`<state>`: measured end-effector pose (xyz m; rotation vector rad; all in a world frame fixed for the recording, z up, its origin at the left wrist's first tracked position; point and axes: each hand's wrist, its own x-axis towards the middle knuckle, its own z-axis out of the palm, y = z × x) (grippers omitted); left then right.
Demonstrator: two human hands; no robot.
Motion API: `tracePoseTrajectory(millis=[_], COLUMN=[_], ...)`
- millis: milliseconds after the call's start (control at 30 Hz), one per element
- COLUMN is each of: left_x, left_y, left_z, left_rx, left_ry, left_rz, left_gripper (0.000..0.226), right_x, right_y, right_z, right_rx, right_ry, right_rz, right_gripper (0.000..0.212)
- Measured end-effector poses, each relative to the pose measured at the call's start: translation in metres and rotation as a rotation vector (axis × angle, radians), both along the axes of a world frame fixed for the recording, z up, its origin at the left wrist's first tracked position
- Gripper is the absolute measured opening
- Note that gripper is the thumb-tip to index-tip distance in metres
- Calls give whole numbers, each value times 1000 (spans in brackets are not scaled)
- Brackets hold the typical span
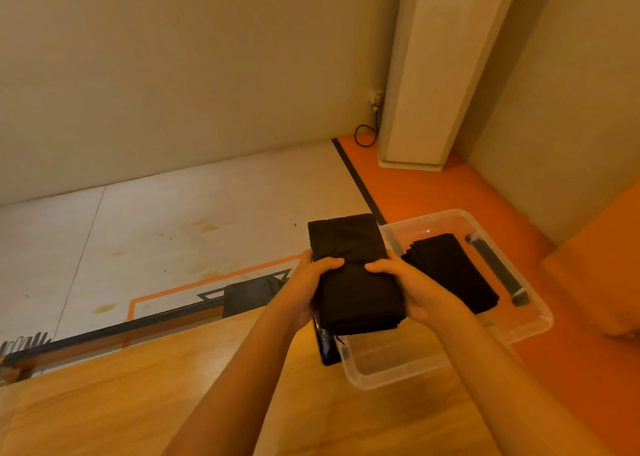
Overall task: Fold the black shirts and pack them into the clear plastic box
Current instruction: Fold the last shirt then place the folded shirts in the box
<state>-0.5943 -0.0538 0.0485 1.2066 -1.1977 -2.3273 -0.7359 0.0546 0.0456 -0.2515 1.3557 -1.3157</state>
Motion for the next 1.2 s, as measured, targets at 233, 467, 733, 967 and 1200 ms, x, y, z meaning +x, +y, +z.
tracePoseTrajectory(millis=[233,467,733,967,1200], left_x=[-71,-95,-114,-111,-123], left_y=[31,45,54,60,64], left_z=[-36,-86,-119,-127,-127], left_rx=[173,314,56,-107,-128], left_ry=[-111,-317,-349,-310,-274], left_rz=[26,21,64,35,22], left_gripper=[51,50,67,59,58], right_x=[-60,-85,-80,-63,-57], right_y=[22,17,14,19,9], right_z=[-35,-72,-100,-96,-96], right_rx=[187,441,487,519,466], right_ry=[75,118,562,1128,1675], right_rz=[-17,234,247,472,660], right_gripper=[43,51,66,77,68])
